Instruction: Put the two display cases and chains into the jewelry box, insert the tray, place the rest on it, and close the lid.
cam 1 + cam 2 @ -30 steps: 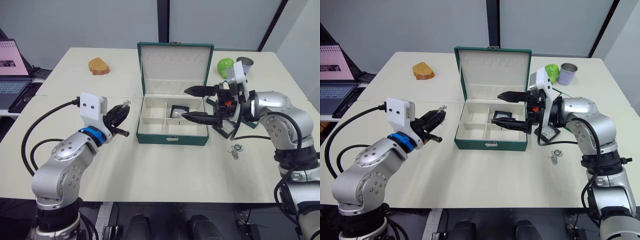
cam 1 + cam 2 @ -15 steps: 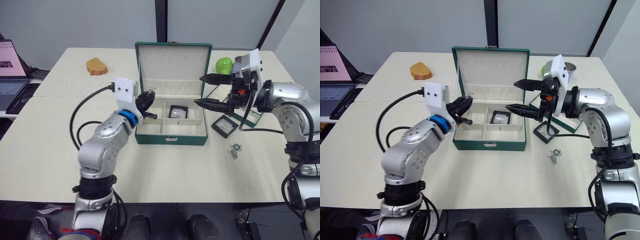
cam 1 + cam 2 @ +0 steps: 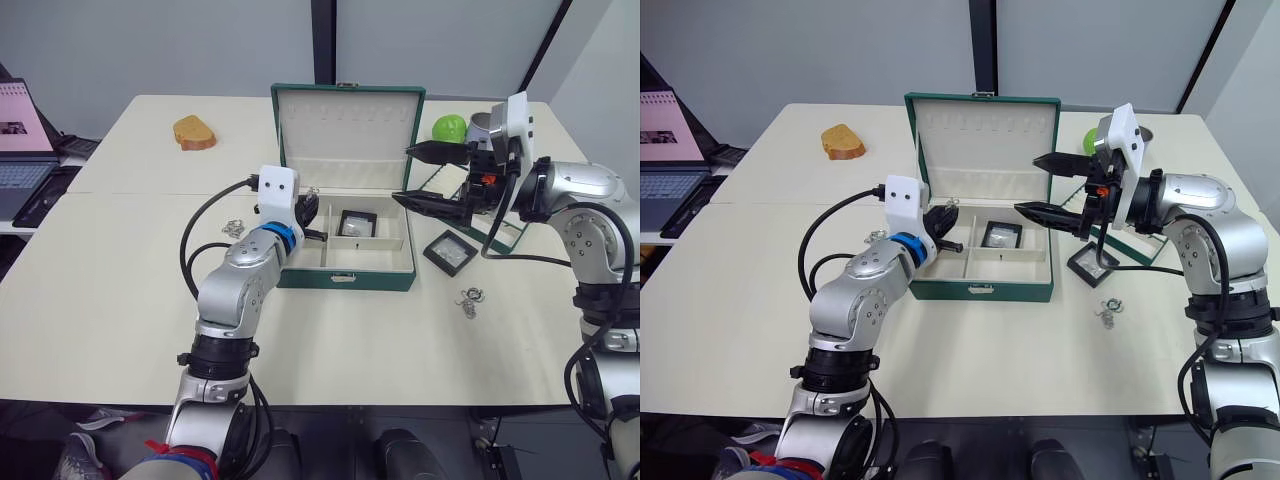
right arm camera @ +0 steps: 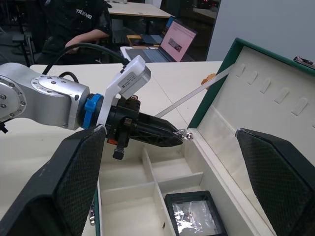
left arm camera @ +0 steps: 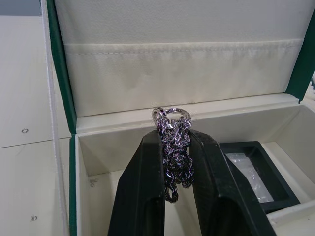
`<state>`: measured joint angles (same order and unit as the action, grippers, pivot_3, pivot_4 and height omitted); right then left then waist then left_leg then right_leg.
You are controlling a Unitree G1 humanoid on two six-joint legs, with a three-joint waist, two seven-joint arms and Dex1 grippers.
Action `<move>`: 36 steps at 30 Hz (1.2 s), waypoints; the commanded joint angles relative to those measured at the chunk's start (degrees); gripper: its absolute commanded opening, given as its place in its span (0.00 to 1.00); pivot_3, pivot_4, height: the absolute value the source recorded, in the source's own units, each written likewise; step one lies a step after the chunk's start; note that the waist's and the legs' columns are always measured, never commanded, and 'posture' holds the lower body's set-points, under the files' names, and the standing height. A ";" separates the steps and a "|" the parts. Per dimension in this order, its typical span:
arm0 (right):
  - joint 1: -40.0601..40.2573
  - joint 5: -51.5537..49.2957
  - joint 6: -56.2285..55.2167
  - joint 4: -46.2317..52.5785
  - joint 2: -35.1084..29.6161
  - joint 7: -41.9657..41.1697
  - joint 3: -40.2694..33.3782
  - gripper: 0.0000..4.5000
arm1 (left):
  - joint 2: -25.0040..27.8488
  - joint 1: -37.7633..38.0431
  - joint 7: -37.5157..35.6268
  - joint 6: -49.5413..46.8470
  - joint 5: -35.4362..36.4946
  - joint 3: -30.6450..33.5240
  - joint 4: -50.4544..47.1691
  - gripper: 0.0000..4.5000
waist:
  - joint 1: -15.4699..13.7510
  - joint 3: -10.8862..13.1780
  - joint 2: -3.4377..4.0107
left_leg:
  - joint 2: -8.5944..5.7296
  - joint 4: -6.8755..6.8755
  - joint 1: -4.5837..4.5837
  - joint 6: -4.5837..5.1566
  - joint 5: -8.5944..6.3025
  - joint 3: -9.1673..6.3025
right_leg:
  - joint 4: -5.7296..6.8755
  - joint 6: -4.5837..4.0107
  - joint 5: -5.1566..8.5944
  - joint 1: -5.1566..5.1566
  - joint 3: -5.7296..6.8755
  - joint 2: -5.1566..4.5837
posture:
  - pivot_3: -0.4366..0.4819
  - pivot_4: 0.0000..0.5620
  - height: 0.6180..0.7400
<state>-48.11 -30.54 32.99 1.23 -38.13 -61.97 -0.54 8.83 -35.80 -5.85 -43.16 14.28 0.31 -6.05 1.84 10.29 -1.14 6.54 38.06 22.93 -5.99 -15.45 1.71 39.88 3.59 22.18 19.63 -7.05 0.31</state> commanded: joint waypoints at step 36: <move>-0.77 -0.20 0.45 0.93 -1.31 -0.69 -1.53 1.00 | -4.19 -0.61 -4.07 4.04 0.74 -0.29 -2.91 0.99 | -0.04 0.00 -0.01 | 0.00 -0.01 0.01 0.00 0.00 0.01 | 0.00 0.00 0.00 -0.01 0.00 -0.01 | 0.48 0.27 1.00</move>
<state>-48.01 -30.36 34.06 1.31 -38.49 -62.43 -0.55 4.77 -36.28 -8.79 -39.58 14.01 0.24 -6.10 1.79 10.29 -1.15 6.54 38.05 22.95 -5.99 -15.45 1.72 39.87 3.59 22.18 19.62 -7.06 0.30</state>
